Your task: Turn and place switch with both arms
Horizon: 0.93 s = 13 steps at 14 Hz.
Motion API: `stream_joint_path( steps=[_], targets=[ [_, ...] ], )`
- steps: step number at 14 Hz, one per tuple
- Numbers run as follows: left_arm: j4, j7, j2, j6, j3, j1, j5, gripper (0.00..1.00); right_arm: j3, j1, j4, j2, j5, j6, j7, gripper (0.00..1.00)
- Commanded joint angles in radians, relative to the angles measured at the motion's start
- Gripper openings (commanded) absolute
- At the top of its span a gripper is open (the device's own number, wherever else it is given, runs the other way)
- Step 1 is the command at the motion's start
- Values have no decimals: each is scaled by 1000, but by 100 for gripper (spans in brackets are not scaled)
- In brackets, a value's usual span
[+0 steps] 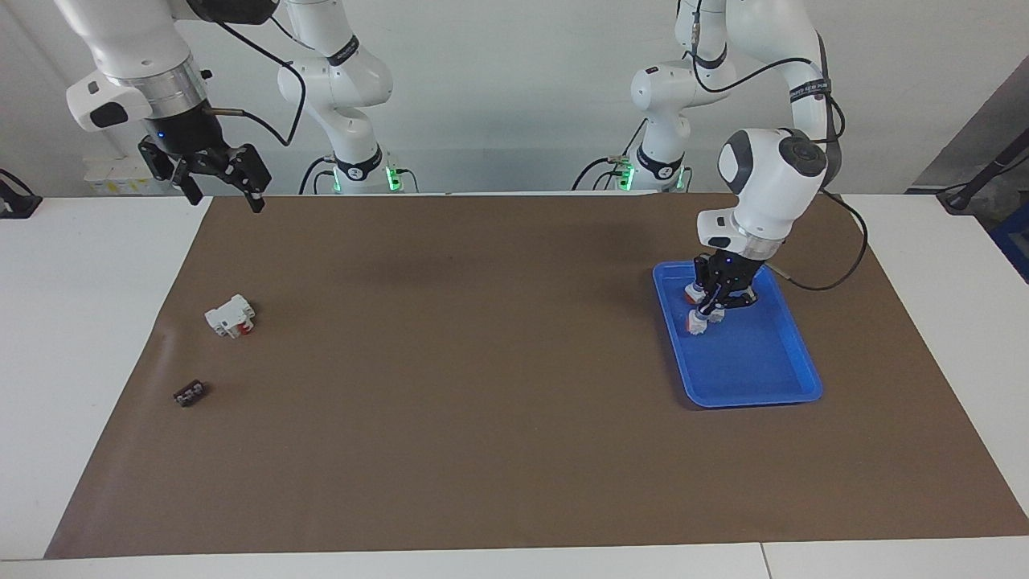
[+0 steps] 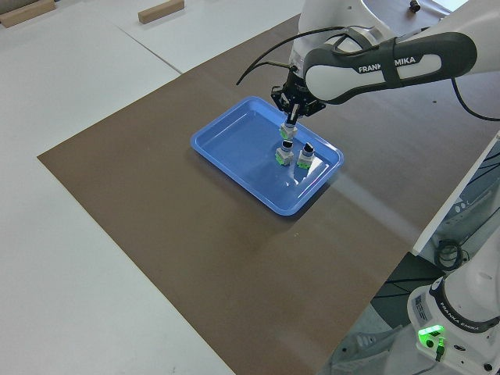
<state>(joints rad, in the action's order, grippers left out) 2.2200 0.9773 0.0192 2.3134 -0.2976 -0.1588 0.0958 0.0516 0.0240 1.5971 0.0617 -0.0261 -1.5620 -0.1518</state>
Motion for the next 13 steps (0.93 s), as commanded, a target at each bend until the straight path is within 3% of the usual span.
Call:
stream_joint_path(
  steps=[1, 5, 9, 11, 13],
  targets=[
    [9, -31, 91, -37, 12, 18, -19, 99, -13, -10, 38, 23, -2, -1, 15, 99],
    [12, -115, 194, -145, 15, 5, -19, 99, -13, -13, 37, 23, -3, -3, 23, 99],
    [10, -603, 257, -415, 54, 24, -19, 99, -13, -10, 35, 24, -2, 8, 18, 99],
    [-5, -814, 255, -428, 125, 88, -18, 100, -15, -9, 33, 27, -2, 8, 17, 99],
    [-69, -894, 234, -424, 248, 197, -18, 100, -15, -6, 33, 32, -2, 8, 17, 99]
  ],
)
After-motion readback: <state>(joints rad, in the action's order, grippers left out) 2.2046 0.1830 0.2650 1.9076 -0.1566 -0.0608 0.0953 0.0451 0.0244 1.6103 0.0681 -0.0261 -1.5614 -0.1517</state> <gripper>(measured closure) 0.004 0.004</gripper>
